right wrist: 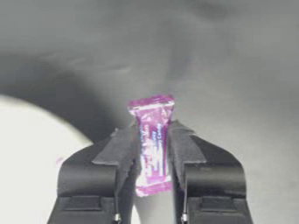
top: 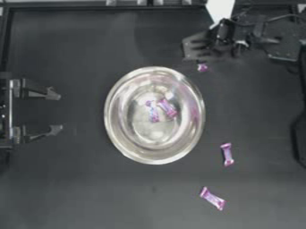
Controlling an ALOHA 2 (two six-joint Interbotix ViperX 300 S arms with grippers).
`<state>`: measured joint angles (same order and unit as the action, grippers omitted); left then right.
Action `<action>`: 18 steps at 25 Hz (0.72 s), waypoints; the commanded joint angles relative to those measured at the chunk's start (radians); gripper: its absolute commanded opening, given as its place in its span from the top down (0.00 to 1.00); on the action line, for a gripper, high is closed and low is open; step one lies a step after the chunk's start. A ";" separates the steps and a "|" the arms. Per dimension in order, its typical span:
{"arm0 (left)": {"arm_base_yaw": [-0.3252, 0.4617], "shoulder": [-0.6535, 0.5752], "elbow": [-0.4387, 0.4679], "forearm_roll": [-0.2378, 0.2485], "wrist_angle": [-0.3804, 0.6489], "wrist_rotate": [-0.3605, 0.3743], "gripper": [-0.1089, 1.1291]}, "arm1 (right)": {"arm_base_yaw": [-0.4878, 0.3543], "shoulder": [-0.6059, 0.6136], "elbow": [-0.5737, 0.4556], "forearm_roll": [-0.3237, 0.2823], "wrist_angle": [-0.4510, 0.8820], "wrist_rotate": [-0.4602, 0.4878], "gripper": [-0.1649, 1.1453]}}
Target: Put candies in bowl
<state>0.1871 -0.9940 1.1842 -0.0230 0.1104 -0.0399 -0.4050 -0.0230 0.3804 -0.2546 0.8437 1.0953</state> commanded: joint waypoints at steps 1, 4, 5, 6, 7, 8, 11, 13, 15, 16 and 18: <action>0.002 0.011 -0.023 -0.002 -0.003 -0.002 0.09 | 0.063 -0.051 -0.046 -0.015 -0.023 0.000 0.45; 0.002 0.011 -0.023 -0.003 -0.003 -0.003 0.10 | 0.127 -0.055 -0.067 -0.028 -0.054 -0.002 0.45; 0.002 0.011 -0.025 -0.003 -0.003 -0.003 0.10 | 0.152 -0.055 -0.075 -0.034 -0.064 -0.002 0.45; 0.002 0.011 -0.025 -0.003 -0.003 -0.003 0.10 | 0.170 -0.054 -0.077 -0.038 -0.074 -0.003 0.45; 0.002 0.011 -0.025 -0.005 -0.003 -0.003 0.10 | 0.186 -0.052 -0.078 -0.040 -0.084 -0.005 0.45; 0.002 0.011 -0.025 -0.005 -0.002 -0.003 0.10 | 0.198 -0.051 -0.075 -0.043 -0.095 -0.006 0.45; 0.002 0.011 -0.025 -0.005 -0.003 -0.005 0.10 | 0.229 -0.043 -0.066 -0.049 -0.141 -0.017 0.45; 0.002 0.011 -0.025 -0.005 -0.003 -0.003 0.10 | 0.244 -0.035 -0.060 -0.051 -0.184 -0.069 0.44; 0.002 0.011 -0.025 -0.005 -0.003 -0.005 0.10 | 0.255 -0.025 -0.054 -0.037 -0.219 -0.133 0.43; 0.002 0.011 -0.025 -0.006 -0.003 -0.005 0.10 | 0.255 -0.017 -0.054 -0.017 -0.230 -0.166 0.42; 0.002 0.011 -0.025 -0.006 -0.003 -0.005 0.10 | 0.255 0.002 -0.055 0.021 -0.252 -0.242 0.35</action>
<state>0.1871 -0.9940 1.1842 -0.0276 0.1120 -0.0430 -0.1503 -0.0123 0.3375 -0.2531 0.6090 0.8820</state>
